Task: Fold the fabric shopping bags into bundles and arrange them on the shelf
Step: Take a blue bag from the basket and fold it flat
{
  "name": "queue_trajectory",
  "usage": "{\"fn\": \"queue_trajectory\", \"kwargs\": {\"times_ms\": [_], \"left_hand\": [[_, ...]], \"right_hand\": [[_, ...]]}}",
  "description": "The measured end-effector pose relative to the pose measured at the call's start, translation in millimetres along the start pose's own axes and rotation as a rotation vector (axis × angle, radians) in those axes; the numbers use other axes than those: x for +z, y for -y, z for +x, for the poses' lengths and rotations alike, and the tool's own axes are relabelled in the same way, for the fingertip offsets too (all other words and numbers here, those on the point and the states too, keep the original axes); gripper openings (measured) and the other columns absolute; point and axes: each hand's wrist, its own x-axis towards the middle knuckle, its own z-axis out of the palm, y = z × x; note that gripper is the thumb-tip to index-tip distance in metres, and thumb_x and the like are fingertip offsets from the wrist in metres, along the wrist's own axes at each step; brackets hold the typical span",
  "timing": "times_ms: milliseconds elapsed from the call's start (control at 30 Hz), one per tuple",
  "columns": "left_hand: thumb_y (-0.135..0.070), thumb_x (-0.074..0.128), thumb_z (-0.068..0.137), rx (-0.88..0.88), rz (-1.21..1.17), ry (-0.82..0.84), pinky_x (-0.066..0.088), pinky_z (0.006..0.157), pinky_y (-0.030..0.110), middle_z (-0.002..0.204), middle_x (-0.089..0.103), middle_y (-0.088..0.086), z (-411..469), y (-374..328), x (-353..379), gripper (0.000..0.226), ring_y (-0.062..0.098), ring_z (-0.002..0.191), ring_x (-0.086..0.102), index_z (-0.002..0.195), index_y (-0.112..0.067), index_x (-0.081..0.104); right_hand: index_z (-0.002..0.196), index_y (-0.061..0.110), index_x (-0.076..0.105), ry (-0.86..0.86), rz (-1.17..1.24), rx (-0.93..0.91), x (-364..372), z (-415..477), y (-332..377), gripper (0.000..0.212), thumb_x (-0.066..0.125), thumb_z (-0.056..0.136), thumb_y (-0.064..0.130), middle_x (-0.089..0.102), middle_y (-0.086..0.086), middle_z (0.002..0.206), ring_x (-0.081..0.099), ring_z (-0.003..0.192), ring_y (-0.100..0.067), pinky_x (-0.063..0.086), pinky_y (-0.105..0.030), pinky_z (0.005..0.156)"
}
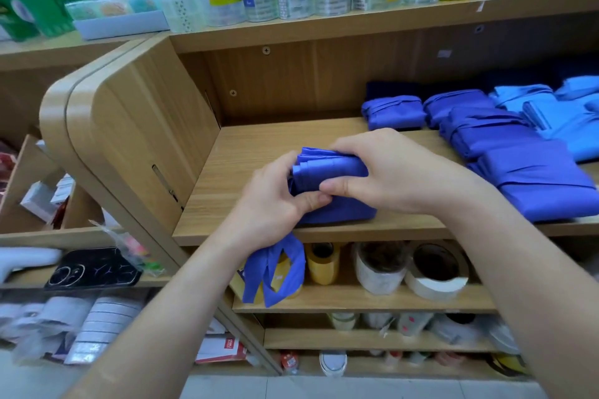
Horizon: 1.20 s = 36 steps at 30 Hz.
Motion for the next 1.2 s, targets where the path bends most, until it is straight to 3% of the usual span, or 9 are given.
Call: {"fn": "queue_trajectory", "kwargs": {"times_ms": [100, 200, 400, 500, 667, 833, 967, 1100, 1200], "left_hand": [[-0.019, 0.082, 0.077, -0.044, -0.019, 0.051, 0.047, 0.081, 0.018, 0.095, 0.070, -0.011, -1, -3, -4, 0.037, 0.000, 0.087, 0.063, 0.107, -0.031, 0.064], [-0.014, 0.079, 0.079, -0.166, 0.035, 0.138, 0.052, 0.077, 0.022, 0.092, 0.072, -0.007, -5, 1, -27, 0.037, 0.003, 0.080, 0.065, 0.103, -0.038, 0.064], [-0.015, 0.089, 0.062, -0.154, -0.722, -0.073, 0.048, 0.056, 0.017, 0.067, 0.064, 0.004, -28, 18, -71, 0.031, 0.012, 0.061, 0.061, 0.088, -0.025, 0.075], [-0.014, 0.064, 0.083, -0.101, -1.102, -0.230, 0.046, 0.056, 0.016, 0.064, 0.054, -0.002, -32, 17, -64, 0.014, 0.008, 0.058, 0.053, 0.089, -0.025, 0.068], [0.004, 0.033, 0.097, -0.183, -1.226, -0.401, 0.032, 0.050, 0.013, 0.064, 0.047, -0.001, -36, 11, -48, 0.053, 0.003, 0.043, 0.031, 0.074, -0.027, 0.070], [0.006, 0.043, 0.096, -0.274, -0.663, -0.334, 0.042, 0.063, 0.020, 0.073, 0.055, 0.005, -39, 20, -54, 0.049, 0.013, 0.060, 0.045, 0.069, -0.019, 0.074], [-0.033, 0.065, 0.091, -0.141, 0.132, -0.232, 0.039, 0.093, 0.031, 0.113, 0.060, -0.007, -42, 11, -60, 0.009, 0.008, 0.105, 0.050, 0.095, -0.037, 0.073], [-0.052, 0.059, 0.086, 0.339, 0.741, -0.340, 0.038, 0.091, 0.041, 0.123, 0.054, 0.005, -49, -14, -53, 0.036, 0.026, 0.112, 0.045, 0.106, -0.025, 0.072], [-0.060, 0.054, 0.083, 0.531, 0.914, -0.079, 0.052, 0.080, 0.035, 0.110, 0.062, 0.003, -48, -19, -37, 0.056, 0.024, 0.098, 0.058, 0.114, -0.017, 0.068]], "right_hand": [[0.082, 0.025, 0.059, -0.062, -0.032, -0.048, -2, -2, 1, 0.021, 0.067, 0.086, 0.044, 0.056, 0.010, 0.075, 0.051, 0.073, -0.008, 0.043, -0.036, 0.067], [0.077, 0.030, 0.048, -0.073, -0.113, -0.002, -9, -8, -5, 0.025, 0.071, 0.085, 0.038, 0.050, 0.013, 0.078, 0.047, 0.077, -0.005, 0.036, -0.029, 0.066], [0.079, 0.027, 0.041, -0.040, -0.153, 0.098, -25, -17, -25, 0.030, 0.070, 0.087, 0.031, 0.054, 0.010, 0.077, 0.049, 0.074, -0.006, 0.042, -0.037, 0.064], [0.079, 0.027, 0.039, -0.050, -0.088, 0.090, -24, -16, -26, 0.032, 0.069, 0.088, 0.028, 0.055, 0.008, 0.075, 0.051, 0.071, -0.009, 0.045, -0.041, 0.064], [0.078, 0.023, 0.043, -0.113, 0.073, 0.039, -19, -14, -26, 0.030, 0.072, 0.086, 0.021, 0.055, 0.005, 0.070, 0.052, 0.068, -0.015, 0.044, -0.043, 0.063], [0.097, 0.032, 0.051, -0.086, 0.049, 0.063, -16, -11, -30, 0.024, 0.071, 0.087, 0.023, 0.064, 0.008, 0.083, 0.059, 0.079, -0.015, 0.051, -0.047, 0.073], [0.110, 0.043, 0.050, -0.038, 0.015, 0.098, -17, -8, -25, 0.034, 0.070, 0.087, 0.026, 0.065, 0.007, 0.093, 0.061, 0.085, -0.017, 0.052, -0.047, 0.077], [0.110, 0.042, 0.051, -0.007, -0.029, 0.126, -19, -6, -22, 0.032, 0.069, 0.088, 0.027, 0.063, 0.008, 0.093, 0.059, 0.086, -0.017, 0.052, -0.046, 0.077], [0.109, 0.042, 0.053, 0.003, -0.043, 0.123, -21, -4, -20, 0.031, 0.069, 0.088, 0.026, 0.062, 0.010, 0.089, 0.058, 0.084, -0.015, 0.051, -0.045, 0.077]]}}
